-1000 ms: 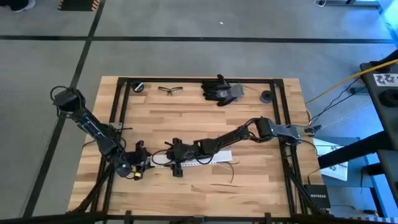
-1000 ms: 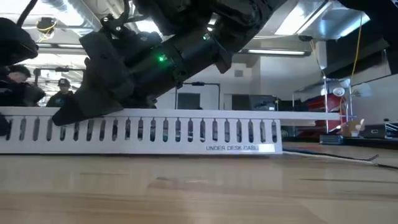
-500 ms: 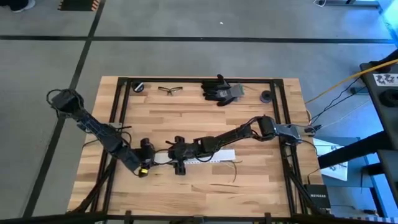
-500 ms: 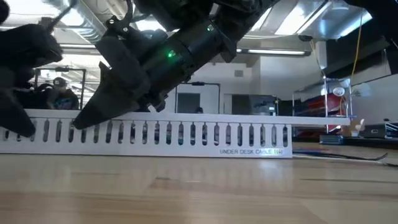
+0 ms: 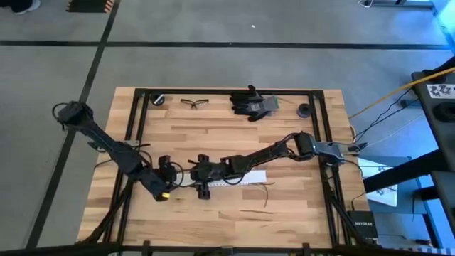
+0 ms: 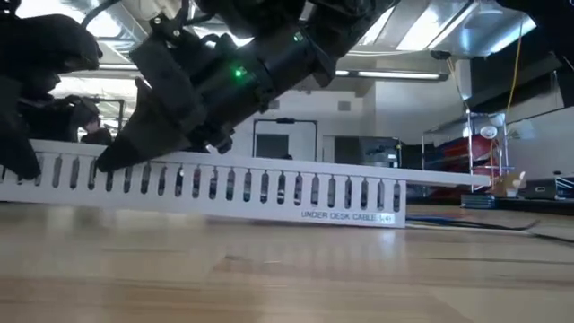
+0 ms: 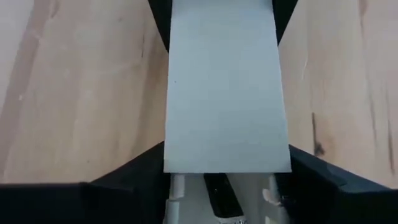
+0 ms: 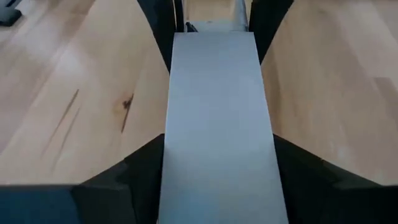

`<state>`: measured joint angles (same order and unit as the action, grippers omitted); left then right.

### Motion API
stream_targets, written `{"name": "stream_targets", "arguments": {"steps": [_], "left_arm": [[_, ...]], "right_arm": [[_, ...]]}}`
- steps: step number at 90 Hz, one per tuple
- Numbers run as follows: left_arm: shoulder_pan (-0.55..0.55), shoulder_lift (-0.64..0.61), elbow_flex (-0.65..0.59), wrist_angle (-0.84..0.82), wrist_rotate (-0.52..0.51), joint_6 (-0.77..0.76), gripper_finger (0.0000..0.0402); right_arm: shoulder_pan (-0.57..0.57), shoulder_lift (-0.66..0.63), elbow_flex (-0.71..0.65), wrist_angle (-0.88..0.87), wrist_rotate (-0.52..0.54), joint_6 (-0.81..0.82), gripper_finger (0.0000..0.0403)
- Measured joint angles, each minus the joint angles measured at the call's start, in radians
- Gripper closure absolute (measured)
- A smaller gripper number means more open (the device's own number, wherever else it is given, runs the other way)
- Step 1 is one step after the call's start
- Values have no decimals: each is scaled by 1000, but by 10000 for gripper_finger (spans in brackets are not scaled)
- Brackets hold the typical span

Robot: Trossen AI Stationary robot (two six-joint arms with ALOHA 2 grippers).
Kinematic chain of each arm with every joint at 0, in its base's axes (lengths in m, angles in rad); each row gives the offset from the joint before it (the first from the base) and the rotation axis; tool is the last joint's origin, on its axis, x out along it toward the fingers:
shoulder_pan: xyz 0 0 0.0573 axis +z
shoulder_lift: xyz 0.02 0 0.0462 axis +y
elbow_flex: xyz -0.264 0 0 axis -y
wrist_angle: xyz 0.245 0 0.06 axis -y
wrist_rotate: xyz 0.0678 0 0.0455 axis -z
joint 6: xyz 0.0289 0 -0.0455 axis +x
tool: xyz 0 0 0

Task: Ziptie cables
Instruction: Close the white cable duct

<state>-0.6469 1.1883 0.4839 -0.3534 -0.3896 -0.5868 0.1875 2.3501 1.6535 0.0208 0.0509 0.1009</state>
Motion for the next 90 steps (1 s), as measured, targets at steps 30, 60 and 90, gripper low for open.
{"name": "stream_targets", "arguments": {"steps": [30, 60, 90], "left_arm": [[83, 23, 80, -115, 119, 85, 109], [-141, -108, 78, -327, -31, -240, 108], [-228, -108, -157, 30, -153, -314, 108]], "right_arm": [[1, 2, -2, -22, -7, -5, 178], [1, 2, -2, -22, -7, -19, 178], [1, 2, -3, -18, -8, -23, 178]]}}
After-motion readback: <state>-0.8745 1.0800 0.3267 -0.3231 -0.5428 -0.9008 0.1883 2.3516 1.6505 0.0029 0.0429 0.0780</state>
